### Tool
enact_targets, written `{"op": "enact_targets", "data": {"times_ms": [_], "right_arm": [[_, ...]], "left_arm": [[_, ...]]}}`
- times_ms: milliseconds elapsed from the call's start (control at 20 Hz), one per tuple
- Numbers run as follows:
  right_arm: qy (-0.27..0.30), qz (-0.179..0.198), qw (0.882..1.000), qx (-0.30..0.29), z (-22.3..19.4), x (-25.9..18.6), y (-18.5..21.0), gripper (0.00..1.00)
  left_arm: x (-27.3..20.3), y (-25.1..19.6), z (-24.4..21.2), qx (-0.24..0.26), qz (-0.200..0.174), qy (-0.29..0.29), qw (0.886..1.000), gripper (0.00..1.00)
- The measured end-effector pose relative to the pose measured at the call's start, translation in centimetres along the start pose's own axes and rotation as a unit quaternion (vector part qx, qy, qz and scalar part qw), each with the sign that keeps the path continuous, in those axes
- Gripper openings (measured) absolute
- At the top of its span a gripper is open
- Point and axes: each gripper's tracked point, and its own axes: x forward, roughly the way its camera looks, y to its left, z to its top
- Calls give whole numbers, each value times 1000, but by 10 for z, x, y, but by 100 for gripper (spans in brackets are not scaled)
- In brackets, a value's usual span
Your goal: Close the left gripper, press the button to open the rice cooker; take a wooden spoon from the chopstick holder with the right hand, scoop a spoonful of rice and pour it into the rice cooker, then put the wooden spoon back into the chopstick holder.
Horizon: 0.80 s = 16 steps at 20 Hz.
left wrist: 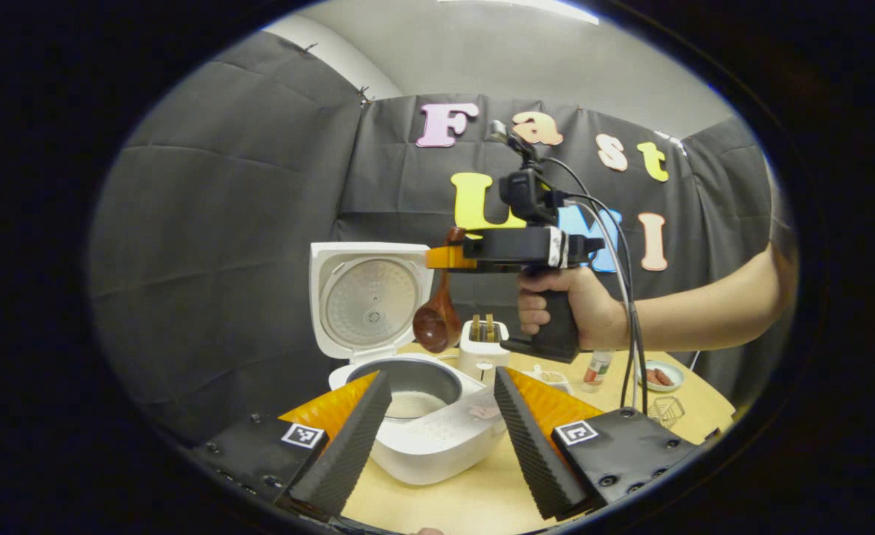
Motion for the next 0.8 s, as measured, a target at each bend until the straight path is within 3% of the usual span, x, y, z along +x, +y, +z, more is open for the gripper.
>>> {"op": "enact_targets", "data": {"times_ms": [150, 350, 800], "right_arm": [[9, -19, 993, 117, -1, -20, -32, 9], [5, -33, 976, 216, -5, -62, -69, 9], [-21, -99, 954, 282, -32, -194, -134, 9]], "left_arm": [[0, -4, 3, -17, -8, 0, 1000, 97], [5, -14, 5, -13, -17, 3, 1000, 99], [30, -55, 26, -10, -42, -6, 999, 96]]}}
